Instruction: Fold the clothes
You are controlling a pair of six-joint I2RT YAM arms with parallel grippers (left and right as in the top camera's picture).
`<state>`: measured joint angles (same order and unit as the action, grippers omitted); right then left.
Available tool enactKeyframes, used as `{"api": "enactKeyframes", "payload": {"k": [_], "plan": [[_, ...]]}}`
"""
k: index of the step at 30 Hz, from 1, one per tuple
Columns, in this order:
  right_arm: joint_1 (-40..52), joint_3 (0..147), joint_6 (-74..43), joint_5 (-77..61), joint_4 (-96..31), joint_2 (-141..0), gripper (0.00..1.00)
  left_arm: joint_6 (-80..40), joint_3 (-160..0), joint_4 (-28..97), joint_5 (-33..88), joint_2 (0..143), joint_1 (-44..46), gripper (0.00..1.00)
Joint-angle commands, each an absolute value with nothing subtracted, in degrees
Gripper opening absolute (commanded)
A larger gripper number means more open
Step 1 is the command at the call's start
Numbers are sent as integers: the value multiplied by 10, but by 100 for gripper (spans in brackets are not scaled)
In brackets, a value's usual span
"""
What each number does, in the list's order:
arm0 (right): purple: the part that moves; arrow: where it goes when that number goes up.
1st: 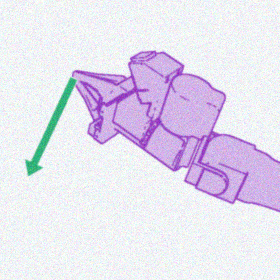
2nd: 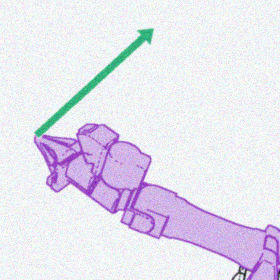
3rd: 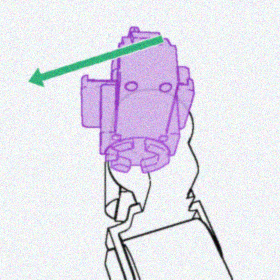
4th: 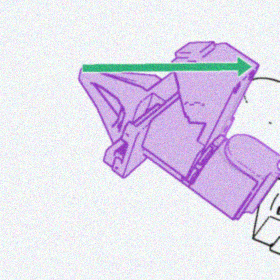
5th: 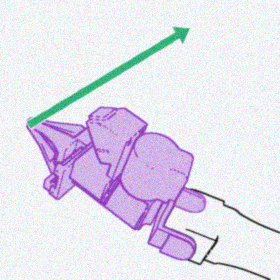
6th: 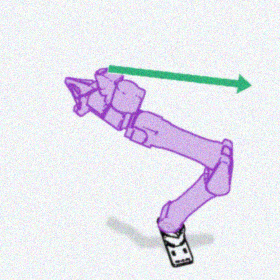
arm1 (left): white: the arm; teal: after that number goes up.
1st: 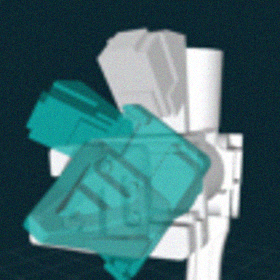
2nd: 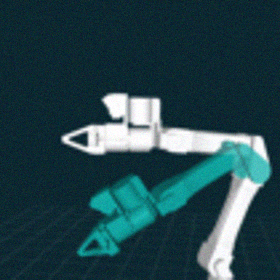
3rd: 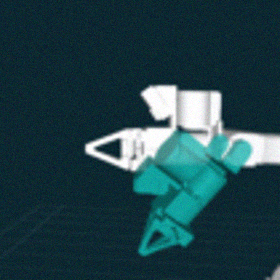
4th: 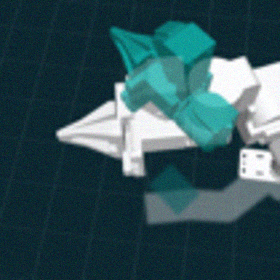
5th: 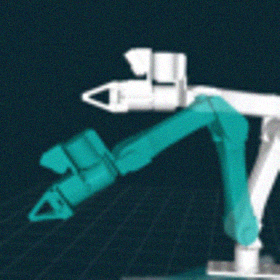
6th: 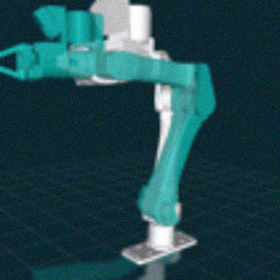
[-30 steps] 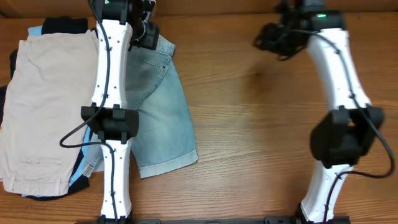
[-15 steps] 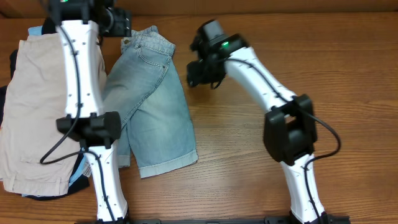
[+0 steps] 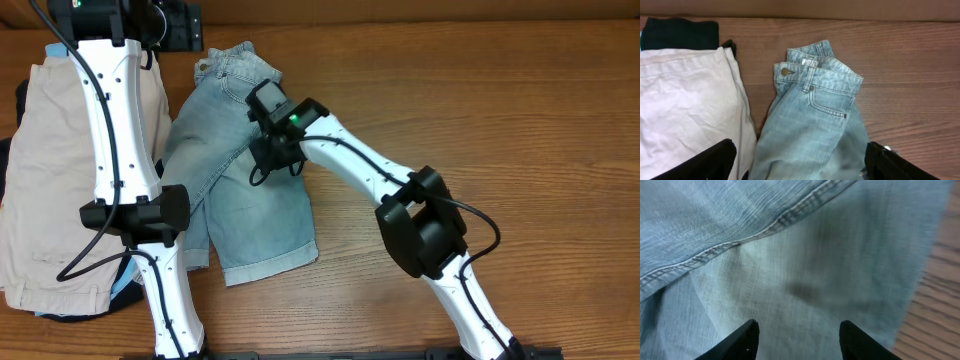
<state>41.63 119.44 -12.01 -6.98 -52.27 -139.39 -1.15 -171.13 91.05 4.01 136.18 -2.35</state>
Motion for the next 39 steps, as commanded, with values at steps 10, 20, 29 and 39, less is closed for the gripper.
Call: {"api": "enactKeyframes", "payload": {"k": [10, 20, 29, 39], "plan": [[383, 1196, -196, -49, -551, -1448, 55, -13, -1715, 919, 41, 1360, -22, 92], [257, 1197, -212, -112, -638, -1448, 54, -13, -1715, 924, 41, 1360, -22, 92], [121, 1197, -191, -79, -700, -1448, 54, -13, -1715, 931, 56, 1362, -22, 93], [-31, 1197, -106, -150, -732, -1432, 54, -13, -1714, 931, 62, 1379, -10, 94]]}}
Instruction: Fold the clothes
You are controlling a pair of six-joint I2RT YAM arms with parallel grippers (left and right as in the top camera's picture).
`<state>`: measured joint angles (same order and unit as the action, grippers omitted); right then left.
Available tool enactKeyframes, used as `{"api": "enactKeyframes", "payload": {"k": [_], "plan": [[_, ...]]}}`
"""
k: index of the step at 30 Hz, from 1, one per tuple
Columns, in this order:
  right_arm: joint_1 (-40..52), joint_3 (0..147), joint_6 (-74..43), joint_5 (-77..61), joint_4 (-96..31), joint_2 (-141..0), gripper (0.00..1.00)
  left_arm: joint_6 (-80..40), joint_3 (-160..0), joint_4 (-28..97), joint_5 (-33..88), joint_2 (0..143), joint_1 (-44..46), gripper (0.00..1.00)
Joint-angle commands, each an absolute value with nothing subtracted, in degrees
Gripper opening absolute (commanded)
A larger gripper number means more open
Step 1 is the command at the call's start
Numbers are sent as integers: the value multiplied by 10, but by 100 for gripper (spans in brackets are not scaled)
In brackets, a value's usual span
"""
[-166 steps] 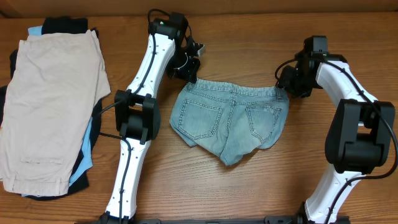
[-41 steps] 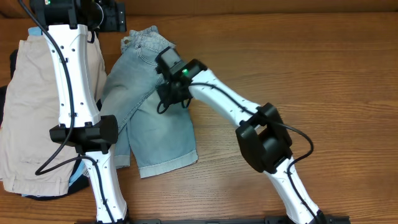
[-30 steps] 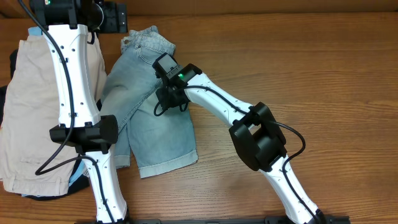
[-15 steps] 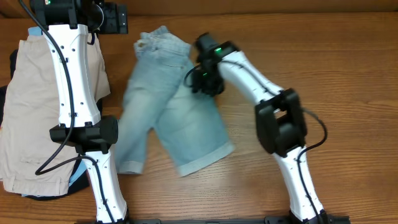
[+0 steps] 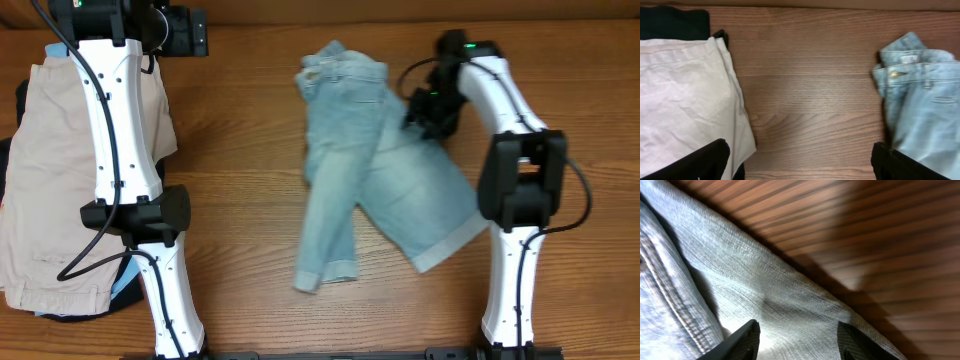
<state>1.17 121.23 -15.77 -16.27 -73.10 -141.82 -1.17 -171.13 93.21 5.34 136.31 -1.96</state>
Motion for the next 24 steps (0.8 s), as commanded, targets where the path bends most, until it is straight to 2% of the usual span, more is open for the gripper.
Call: {"api": "enactKeyframes", "payload": {"k": [1, 6, 13, 24], "plan": [[-40, 1197, -94, -167, -732, -1425, 54, -13, -1714, 931, 62, 1379, -9, 94], [-49, 1197, -68, -223, -725, -1372, 55, -13, -1714, 931, 62, 1383, -7, 94], [11, 1194, -82, -238, -676, -1359, 55, -13, -1714, 933, 62, 1383, -7, 93], [71, 1192, -163, -149, -613, -1364, 55, -12, -1714, 952, 60, 1383, -7, 93]]}}
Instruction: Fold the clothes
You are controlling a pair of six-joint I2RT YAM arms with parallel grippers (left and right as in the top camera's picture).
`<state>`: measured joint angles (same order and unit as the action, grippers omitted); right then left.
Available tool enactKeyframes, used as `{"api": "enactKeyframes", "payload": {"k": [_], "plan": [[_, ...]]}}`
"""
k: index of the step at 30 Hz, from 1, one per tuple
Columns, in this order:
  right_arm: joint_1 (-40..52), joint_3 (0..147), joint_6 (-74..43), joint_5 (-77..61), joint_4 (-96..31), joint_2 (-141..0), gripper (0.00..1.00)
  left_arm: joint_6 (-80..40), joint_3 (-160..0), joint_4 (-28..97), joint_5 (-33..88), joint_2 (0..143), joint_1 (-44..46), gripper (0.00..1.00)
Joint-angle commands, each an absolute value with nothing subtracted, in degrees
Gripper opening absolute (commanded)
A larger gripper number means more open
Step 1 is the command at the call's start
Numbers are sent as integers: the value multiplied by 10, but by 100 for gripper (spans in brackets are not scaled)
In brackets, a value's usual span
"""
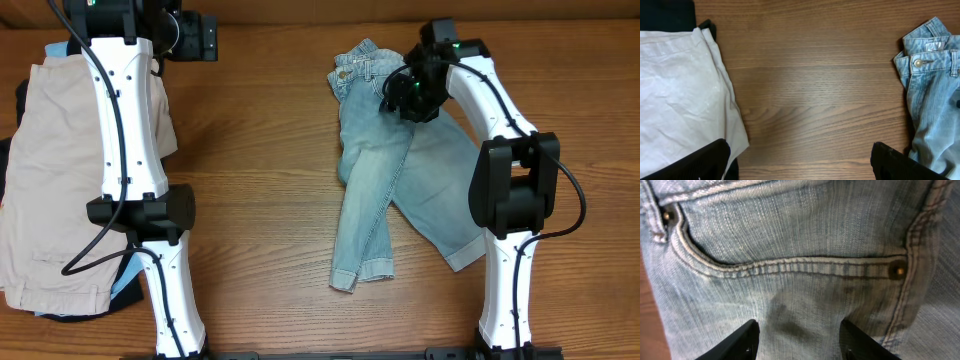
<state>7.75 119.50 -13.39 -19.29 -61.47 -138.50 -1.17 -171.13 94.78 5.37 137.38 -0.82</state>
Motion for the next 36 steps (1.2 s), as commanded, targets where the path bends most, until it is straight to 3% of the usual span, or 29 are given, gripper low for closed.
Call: {"api": "enactKeyframes", "payload": {"k": [1, 22, 25, 32, 36], "plan": [[70, 1192, -166, -142, -613, -1364, 55, -11, -1714, 954, 59, 1383, -7, 93], [42, 1192, -150, -142, -603, -1394, 50, 13, -1714, 958, 58, 1383, -7, 93], [42, 1192, -150, -142, -608, -1403, 44, 13, -1714, 958, 58, 1383, -7, 93], [43, 1192, -150, -149, -601, -1404, 20, 13, -1714, 957, 58, 1383, -7, 94], [43, 1192, -148, -148, -598, -1404, 18, 13, -1714, 957, 58, 1383, -7, 94]]}}
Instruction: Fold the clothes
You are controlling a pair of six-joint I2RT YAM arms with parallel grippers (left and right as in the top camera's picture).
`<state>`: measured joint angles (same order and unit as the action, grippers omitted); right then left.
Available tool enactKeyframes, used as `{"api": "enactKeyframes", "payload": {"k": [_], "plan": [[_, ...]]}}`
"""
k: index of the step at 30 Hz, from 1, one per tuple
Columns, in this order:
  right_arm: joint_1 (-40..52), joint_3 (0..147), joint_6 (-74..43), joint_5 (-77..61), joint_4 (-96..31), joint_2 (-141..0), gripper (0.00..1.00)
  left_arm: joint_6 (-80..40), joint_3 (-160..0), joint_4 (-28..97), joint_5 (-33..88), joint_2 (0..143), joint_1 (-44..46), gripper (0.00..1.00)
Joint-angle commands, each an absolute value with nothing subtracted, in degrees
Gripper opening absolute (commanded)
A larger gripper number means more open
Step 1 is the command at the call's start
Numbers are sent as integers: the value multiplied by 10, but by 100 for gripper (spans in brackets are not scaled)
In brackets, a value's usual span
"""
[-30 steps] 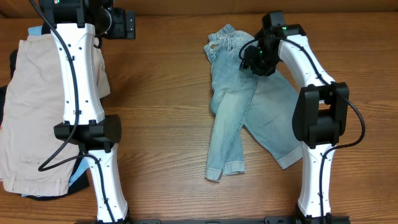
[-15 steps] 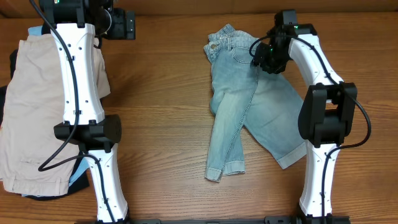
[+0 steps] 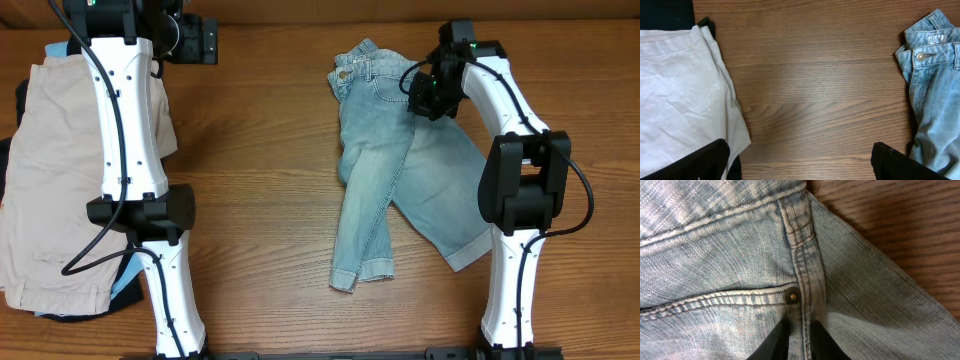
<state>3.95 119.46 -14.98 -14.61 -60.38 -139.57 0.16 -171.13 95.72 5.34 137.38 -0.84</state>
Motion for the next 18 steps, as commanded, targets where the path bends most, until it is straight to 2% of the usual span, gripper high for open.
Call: {"api": "enactKeyframes", "payload": {"k": [1, 3, 6, 8, 18], "plan": [[43, 1192, -146, -148, -598, -1404, 17, 13, -1714, 957, 58, 1383, -7, 94], [43, 1192, -146, -138, -598, -1404, 18, 13, -1714, 957, 58, 1383, -7, 94], [44, 1192, -145, -118, -598, -1404, 36, 13, -1714, 958, 58, 1383, -7, 94], [44, 1192, -133, -116, -599, -1405, 40, 13, -1714, 958, 58, 1383, -7, 94], [45, 1189, -133, -116, -597, -1413, 39, 13, -1714, 960, 58, 1383, -7, 94]]}}
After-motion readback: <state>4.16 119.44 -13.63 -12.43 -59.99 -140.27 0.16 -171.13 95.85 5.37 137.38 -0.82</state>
